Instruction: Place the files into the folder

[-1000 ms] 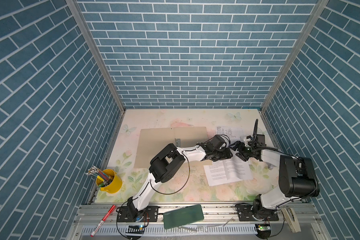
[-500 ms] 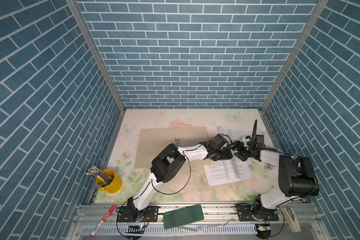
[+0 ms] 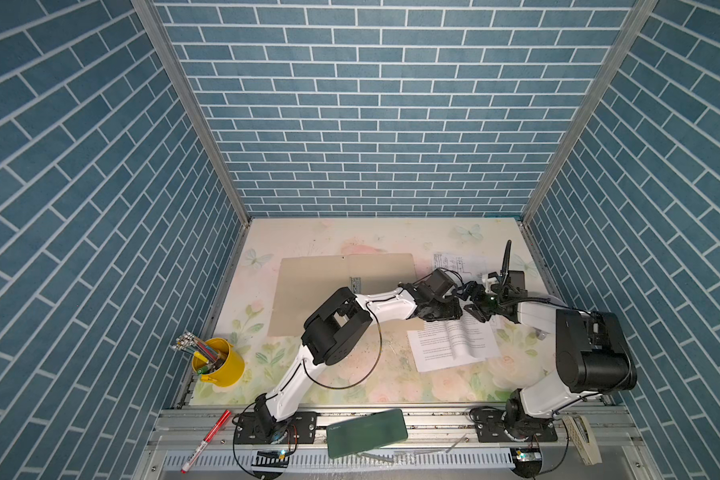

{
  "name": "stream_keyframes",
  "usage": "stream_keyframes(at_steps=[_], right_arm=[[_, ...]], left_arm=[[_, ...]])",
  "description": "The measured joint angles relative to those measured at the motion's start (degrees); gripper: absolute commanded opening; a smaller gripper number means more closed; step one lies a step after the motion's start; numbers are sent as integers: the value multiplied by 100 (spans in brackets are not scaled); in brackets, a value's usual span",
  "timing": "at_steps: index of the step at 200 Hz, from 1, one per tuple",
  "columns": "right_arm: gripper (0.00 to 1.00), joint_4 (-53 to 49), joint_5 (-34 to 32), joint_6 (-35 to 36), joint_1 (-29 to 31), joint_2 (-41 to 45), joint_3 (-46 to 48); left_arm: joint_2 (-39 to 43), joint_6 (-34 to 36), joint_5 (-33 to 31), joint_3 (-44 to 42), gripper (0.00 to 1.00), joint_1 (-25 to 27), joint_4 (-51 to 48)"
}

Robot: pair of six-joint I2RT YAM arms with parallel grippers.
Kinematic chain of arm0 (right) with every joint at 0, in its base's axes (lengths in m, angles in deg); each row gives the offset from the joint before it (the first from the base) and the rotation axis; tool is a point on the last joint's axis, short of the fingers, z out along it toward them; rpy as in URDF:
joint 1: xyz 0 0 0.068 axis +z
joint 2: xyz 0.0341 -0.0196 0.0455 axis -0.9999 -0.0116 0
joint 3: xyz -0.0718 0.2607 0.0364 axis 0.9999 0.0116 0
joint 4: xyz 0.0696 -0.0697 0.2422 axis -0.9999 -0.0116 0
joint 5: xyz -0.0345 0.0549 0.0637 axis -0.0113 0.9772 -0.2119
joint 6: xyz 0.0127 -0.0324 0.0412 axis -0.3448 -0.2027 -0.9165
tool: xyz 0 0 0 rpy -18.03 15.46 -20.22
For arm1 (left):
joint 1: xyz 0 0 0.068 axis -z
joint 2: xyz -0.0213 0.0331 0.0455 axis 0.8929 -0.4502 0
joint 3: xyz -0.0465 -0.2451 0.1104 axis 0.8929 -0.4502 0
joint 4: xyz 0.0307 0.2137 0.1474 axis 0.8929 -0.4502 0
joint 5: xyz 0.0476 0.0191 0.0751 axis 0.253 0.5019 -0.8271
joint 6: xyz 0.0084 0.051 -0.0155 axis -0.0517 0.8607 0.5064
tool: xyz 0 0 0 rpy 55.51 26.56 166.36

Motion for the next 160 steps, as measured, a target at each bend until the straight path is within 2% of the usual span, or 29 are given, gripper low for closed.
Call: stream_keyframes(at_steps=[111, 160], right_arm=[[83, -188, -13, -120, 122, 328, 2], [88, -1060, -190, 208, 94, 824, -208]], left_arm=[[249, -79, -26, -726, 42, -81, 654], [363, -260, 66, -1060, 38, -146, 1032]])
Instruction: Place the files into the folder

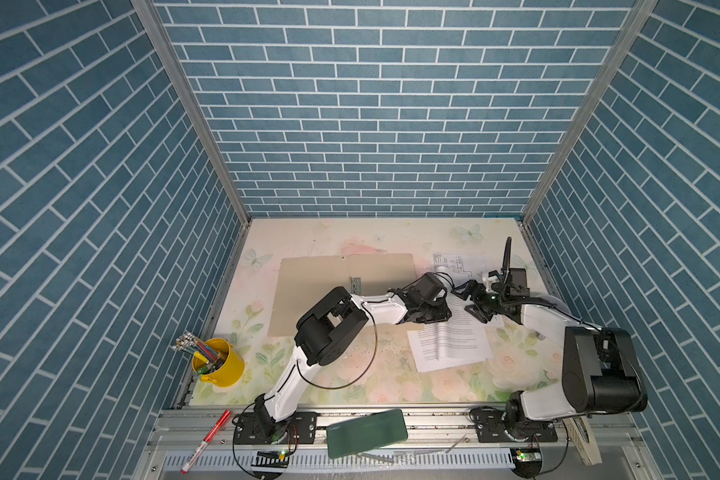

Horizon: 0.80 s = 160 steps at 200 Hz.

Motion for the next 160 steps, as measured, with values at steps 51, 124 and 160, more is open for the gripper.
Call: stream_keyframes(at_steps=[51, 124, 160], right_arm=[[93, -629, -299, 855, -525, 466, -208], [94, -380, 238, 1287, -1196, 319, 22], [94, -201, 452, 1281, -1207, 315, 332]], left_arm=[[275, -223, 76, -494, 38, -85, 286], [562, -446, 197, -844, 37, -149, 654], [734, -516, 258, -861, 36, -155, 876]])
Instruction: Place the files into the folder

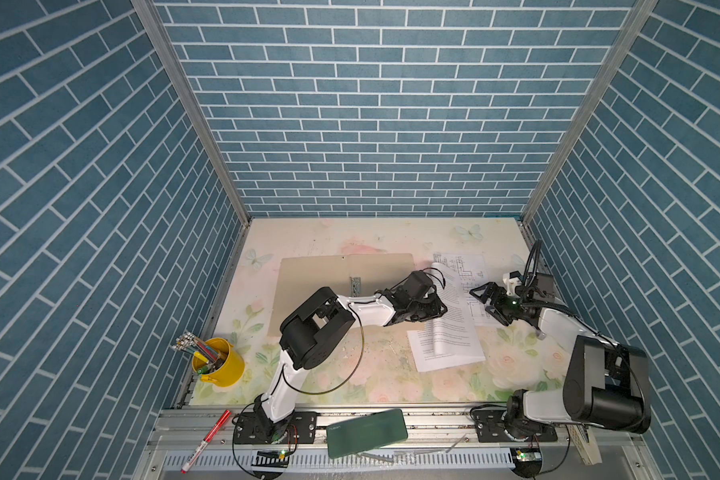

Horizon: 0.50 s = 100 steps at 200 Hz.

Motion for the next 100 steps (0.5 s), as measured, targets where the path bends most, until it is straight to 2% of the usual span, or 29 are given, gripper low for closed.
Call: stream_keyframes(at_steps=[100], right_arm=[[96, 782, 590, -105, -68, -299, 295]], left_arm=[[407, -166, 109, -205, 36, -66, 472]])
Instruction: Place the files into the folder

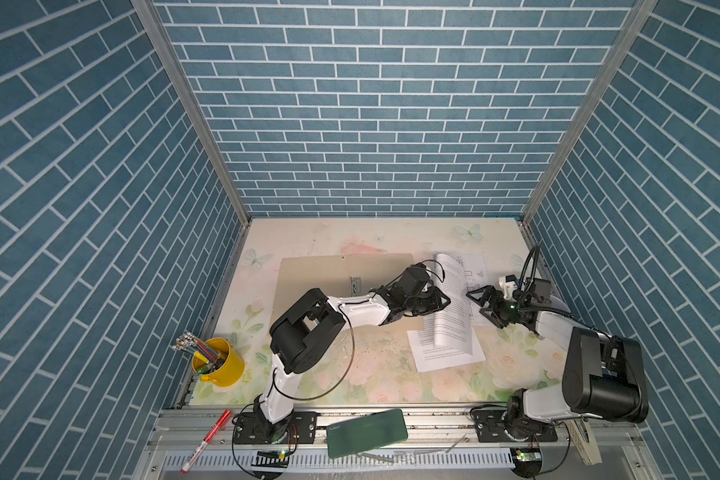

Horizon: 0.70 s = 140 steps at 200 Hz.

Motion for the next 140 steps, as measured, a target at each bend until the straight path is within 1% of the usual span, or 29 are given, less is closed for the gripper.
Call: stream_keyframes(at_steps=[21, 57, 115, 140], right_arm=[[96, 260, 138, -76, -13, -9, 105], [99, 984, 455, -332, -17, -146, 334], [99, 2127, 870, -713, -28, -157, 461], [99, 2828, 1062, -992, -28, -267, 601]], left_arm=[[13, -76, 11, -37, 36, -9, 162], [42, -179, 22, -81, 36, -13, 258], [260, -243, 26, -94, 35, -26, 442], [365, -251, 46, -94, 35, -31, 503]])
